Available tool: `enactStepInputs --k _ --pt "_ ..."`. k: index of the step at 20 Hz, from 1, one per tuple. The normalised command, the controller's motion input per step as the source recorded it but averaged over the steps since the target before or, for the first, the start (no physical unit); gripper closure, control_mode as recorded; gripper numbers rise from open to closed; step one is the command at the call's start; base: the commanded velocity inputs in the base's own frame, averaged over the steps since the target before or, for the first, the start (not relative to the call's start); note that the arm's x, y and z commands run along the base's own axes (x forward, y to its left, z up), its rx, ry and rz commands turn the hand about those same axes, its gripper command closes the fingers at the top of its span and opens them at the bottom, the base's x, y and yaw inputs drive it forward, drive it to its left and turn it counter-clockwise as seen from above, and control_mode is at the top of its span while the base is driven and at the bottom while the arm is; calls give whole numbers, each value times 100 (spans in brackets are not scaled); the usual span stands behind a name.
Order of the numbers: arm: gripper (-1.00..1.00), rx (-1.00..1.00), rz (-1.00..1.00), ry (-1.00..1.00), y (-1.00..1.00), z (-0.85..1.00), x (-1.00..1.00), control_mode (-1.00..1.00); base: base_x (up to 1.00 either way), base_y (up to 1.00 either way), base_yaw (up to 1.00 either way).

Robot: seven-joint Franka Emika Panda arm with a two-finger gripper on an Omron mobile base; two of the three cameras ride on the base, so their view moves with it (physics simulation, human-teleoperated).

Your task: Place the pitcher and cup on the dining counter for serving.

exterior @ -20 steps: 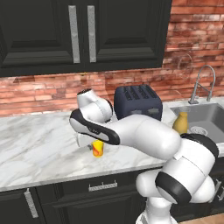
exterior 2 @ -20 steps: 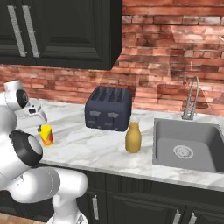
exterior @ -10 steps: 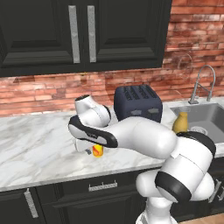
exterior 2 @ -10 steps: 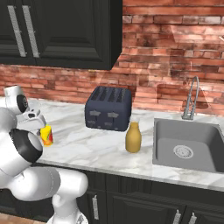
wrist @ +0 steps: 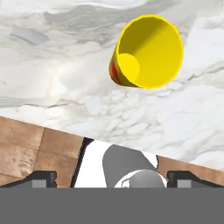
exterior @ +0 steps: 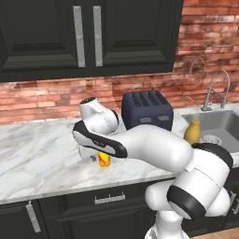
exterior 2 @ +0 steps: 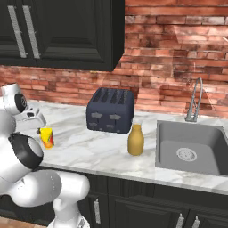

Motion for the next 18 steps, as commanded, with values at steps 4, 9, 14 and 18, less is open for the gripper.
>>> enactStepInputs --k 4,9,14,18 --pt "-100 1 0 -7 0 31 0 -100 0 0 0" --pt "-100 0 0 -2 0 0 12 -100 0 0 0" --pt "-100 0 0 0 0 -14 30 -100 0 0 0" --pt "-100 -1 0 0 0 -20 33 -100 0 0 0"
